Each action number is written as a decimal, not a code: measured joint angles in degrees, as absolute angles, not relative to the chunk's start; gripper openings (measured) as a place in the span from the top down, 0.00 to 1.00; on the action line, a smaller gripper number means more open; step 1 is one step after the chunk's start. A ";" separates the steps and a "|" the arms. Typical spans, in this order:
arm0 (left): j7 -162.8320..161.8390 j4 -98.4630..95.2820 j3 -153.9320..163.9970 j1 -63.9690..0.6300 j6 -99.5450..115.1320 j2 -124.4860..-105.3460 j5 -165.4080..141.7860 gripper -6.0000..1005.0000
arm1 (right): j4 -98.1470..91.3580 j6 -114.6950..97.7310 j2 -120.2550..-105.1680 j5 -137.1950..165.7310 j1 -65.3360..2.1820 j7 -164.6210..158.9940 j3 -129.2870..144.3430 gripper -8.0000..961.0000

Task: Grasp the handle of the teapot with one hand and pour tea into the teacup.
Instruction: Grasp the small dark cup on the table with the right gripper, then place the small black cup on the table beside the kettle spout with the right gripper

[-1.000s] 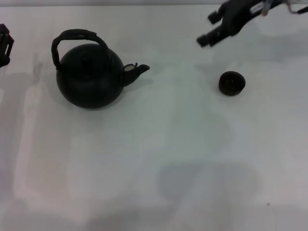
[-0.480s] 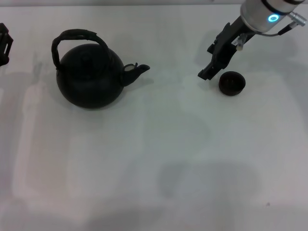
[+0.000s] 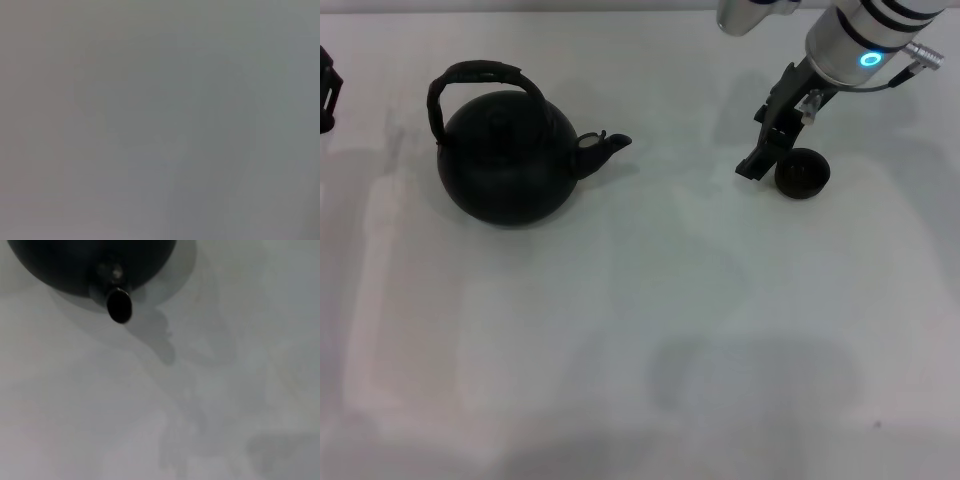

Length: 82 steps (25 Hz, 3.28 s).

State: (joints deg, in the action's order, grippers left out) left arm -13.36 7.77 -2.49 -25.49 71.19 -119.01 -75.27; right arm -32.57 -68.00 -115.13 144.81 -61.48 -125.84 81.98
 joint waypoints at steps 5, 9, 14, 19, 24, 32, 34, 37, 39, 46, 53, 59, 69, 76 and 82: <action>-13.36 7.72 -2.48 -25.49 71.12 -119.00 -75.19 0.26 | -30.62 -66.84 -115.20 145.69 -62.23 -127.20 83.95 0.17; -13.36 7.72 -2.47 -25.49 71.10 -119.00 -75.14 0.26 | -29.67 -66.13 -115.28 145.90 -62.49 -127.34 84.85 0.17; -13.36 7.74 -2.45 -25.49 71.10 -119.08 -75.17 0.26 | -29.31 -65.64 -115.31 145.96 -62.36 -127.35 85.20 0.17; -13.36 8.10 -2.46 -25.56 71.10 -119.12 -75.24 0.26 | -26.99 -64.20 -115.31 146.08 -62.60 -127.36 86.01 0.17; -13.36 8.15 -2.46 -25.58 71.07 -119.19 -75.25 0.26 | -26.72 -63.52 -115.31 146.08 -62.38 -127.42 86.91 0.17; -13.36 8.18 -2.34 -25.69 71.08 -119.18 -75.33 0.26 | -26.55 -64.34 -115.29 147.10 -61.59 -128.20 86.92 0.18; -13.36 8.20 -2.30 -25.69 71.09 -119.18 -75.36 0.26 | -26.55 -64.43 -115.23 147.28 -61.40 -128.43 86.92 0.18; -13.36 8.28 -2.19 -25.87 71.29 -119.18 -75.42 0.26 | -26.81 -64.51 -115.14 147.45 -61.00 -128.59 86.93 0.18; -13.36 8.27 -2.19 -26.12 71.52 -119.15 -75.42 0.26 | -27.16 -64.86 -115.06 147.56 -60.84 -128.59 86.92 0.18; -13.36 8.06 -2.24 -26.77 71.63 -119.09 -75.42 0.26 | -28.31 -66.75 -114.93 148.32 -61.20 -128.58 86.92 0.18; -13.36 7.82 -2.57 -26.85 71.64 -119.01 -75.15 0.26 | -34.95 -71.08 -114.84 148.24 -60.96 -128.19 86.72 0.23; -13.36 7.82 -2.64 -26.90 71.64 -119.00 -74.91 0.26 | -40.76 -73.29 -115.78 145.93 -61.36 -127.30 91.46 0.24; -13.36 7.82 -2.71 -26.89 71.63 -119.08 -74.88 0.26 | -45.93 -73.84 -116.18 134.16 -62.17 -127.55 108.85 0.23; -13.36 7.99 -2.73 -26.74 71.63 -119.16 -74.88 0.26 | -46.43 -73.19 -116.19 131.84 -61.16 -127.51 111.51 0.22; -13.36 8.19 -2.72 -26.57 71.63 -119.18 -74.88 0.26 | -46.46 -71.36 -116.19 130.97 -59.89 -127.51 113.58 0.22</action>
State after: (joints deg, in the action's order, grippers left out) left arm -13.36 8.19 -2.72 -26.57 71.63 -119.18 -74.88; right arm -46.46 -71.36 -116.19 130.97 -59.89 -127.52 113.58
